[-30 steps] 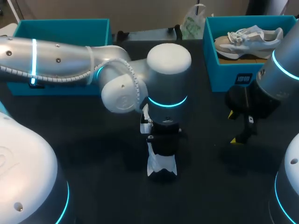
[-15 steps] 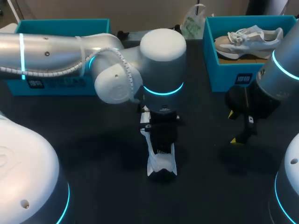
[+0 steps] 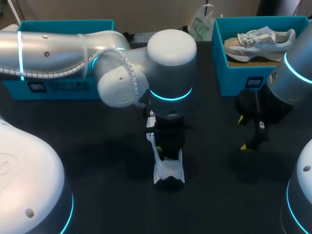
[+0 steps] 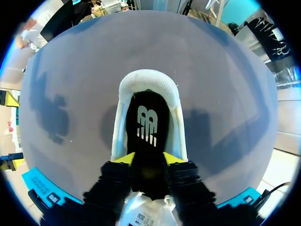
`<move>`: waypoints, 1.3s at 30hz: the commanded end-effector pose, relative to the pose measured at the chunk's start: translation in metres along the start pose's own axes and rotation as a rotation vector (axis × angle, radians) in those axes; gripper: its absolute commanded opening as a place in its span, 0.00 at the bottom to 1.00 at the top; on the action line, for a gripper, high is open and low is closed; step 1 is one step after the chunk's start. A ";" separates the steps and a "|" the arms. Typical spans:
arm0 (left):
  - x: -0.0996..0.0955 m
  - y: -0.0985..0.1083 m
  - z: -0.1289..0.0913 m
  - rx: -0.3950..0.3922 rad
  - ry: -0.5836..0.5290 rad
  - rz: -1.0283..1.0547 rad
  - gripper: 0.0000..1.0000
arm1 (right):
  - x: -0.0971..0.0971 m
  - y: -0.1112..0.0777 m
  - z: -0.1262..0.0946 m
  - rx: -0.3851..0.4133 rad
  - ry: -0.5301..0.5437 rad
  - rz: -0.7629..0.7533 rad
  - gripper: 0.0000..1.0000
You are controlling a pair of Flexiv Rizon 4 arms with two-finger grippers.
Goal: Take the shoe out of the shoebox, open the shoe tongue, remove and reinsert the insole, then place the shoe into the shoebox
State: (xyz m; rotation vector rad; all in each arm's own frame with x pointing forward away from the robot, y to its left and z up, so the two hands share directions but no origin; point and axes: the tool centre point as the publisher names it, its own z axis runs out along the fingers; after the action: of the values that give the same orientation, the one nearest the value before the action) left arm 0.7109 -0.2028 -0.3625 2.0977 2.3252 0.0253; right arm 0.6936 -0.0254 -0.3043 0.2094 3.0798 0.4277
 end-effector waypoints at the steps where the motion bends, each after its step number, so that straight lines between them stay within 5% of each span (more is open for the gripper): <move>1: 0.000 0.004 0.003 0.005 -0.001 -0.021 1.00 | 0.001 0.000 0.001 0.001 -0.002 0.000 1.00; 18: 0.006 0.009 -0.010 0.039 -0.042 -0.031 1.00 | 0.001 0.000 0.001 0.001 -0.002 0.000 1.00; 30: 0.008 0.046 -0.028 0.063 -0.065 -0.030 1.00 | 0.001 0.000 0.001 0.001 -0.002 0.000 1.00; 39: 0.006 0.077 -0.052 0.010 -0.102 -0.066 1.00 | 0.001 0.000 0.001 0.001 -0.002 0.000 1.00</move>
State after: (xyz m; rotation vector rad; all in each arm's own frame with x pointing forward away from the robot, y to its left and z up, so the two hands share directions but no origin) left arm 0.7812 -0.1962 -0.3206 1.9727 2.3395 -0.0765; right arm 0.6936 -0.0254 -0.3043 0.2093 3.0799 0.4277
